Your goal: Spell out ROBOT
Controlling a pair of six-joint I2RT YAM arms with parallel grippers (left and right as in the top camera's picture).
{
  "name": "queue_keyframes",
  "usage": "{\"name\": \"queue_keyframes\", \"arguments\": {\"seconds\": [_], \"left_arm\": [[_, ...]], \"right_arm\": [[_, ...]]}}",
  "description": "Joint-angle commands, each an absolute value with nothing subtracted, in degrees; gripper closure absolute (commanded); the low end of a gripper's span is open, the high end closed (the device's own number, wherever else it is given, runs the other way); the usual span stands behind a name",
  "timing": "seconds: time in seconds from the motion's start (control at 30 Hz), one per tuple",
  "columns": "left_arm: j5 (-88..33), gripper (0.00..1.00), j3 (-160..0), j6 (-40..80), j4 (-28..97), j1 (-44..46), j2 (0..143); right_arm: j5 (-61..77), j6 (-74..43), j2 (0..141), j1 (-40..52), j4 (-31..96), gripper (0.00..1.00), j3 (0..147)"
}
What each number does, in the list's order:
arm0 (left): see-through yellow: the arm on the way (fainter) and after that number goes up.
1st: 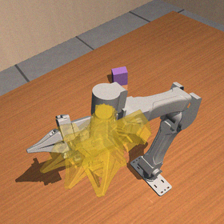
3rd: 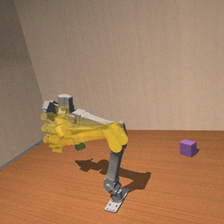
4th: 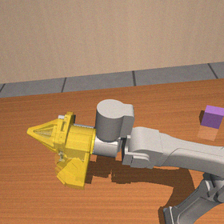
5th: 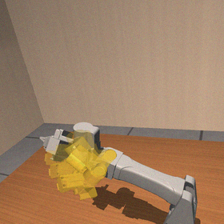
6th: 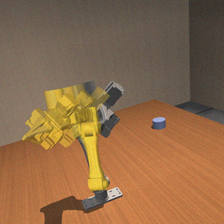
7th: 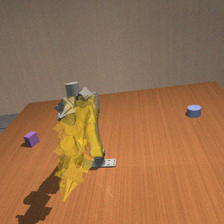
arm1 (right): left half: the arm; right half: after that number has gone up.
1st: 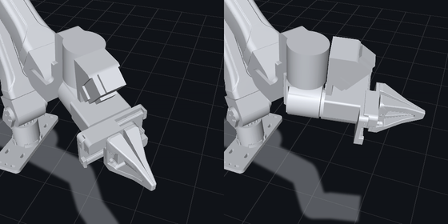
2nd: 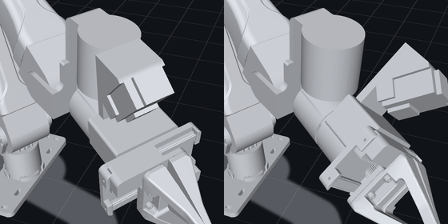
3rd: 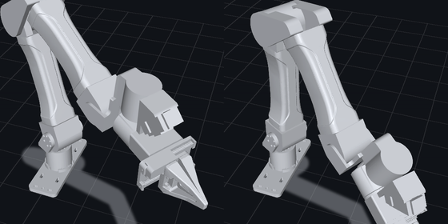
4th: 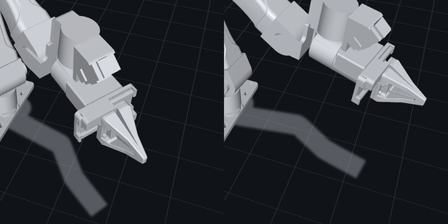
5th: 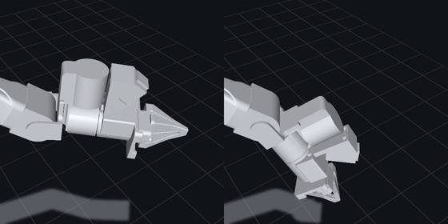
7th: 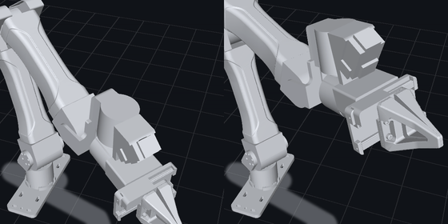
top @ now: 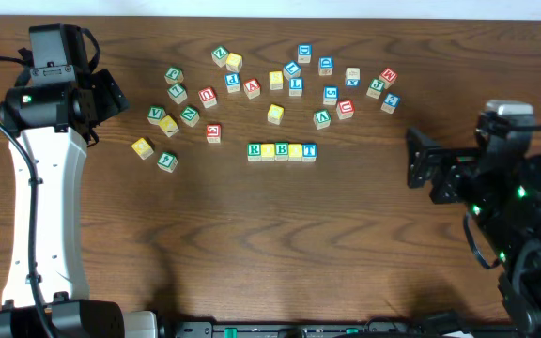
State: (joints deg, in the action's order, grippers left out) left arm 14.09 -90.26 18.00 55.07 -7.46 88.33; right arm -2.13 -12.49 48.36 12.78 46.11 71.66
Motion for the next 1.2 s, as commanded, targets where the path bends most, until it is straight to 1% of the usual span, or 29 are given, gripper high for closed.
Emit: {"name": "queue_keyframes", "arguments": {"seconds": [0.0, 0.17, 0.3, 0.43, 0.8, 1.0, 1.17], "left_arm": [[15.07, 0.03, -89.41, 18.04, 55.02, -7.70, 87.77], [15.07, 0.03, -89.41, 18.06, 55.02, -7.70, 87.77], [15.07, 0.02, -89.41, 18.04, 55.02, -7.70, 87.77], [15.07, 0.02, -89.41, 18.04, 55.02, -7.70, 87.77], [15.07, 0.02, -89.41, 18.04, 55.02, -7.70, 87.77], [15.07, 0.02, -89.41, 18.04, 55.02, -7.70, 87.77], [15.07, 0.02, -89.41, 18.04, 55.02, -7.70, 87.77]], "right_arm": [[-7.33, -11.73, 47.99, 12.58, 46.33, 0.01, 72.36], [-8.64, -11.75, 46.37, 11.11, 45.80, 0.01, 70.22], [-7.31, -11.92, 41.23, 8.95, 42.35, 0.01, 64.05], [-6.90, -11.92, 32.67, 7.38, 35.27, 0.01, 53.39], [-6.92, -11.92, 8.95, 5.50, 9.28, 0.01, 20.64], [-6.61, -11.97, 3.11, 5.50, 0.78, 0.01, 9.21], [-5.63, -12.40, 0.27, 5.52, -1.85, 0.01, 3.44]]}}
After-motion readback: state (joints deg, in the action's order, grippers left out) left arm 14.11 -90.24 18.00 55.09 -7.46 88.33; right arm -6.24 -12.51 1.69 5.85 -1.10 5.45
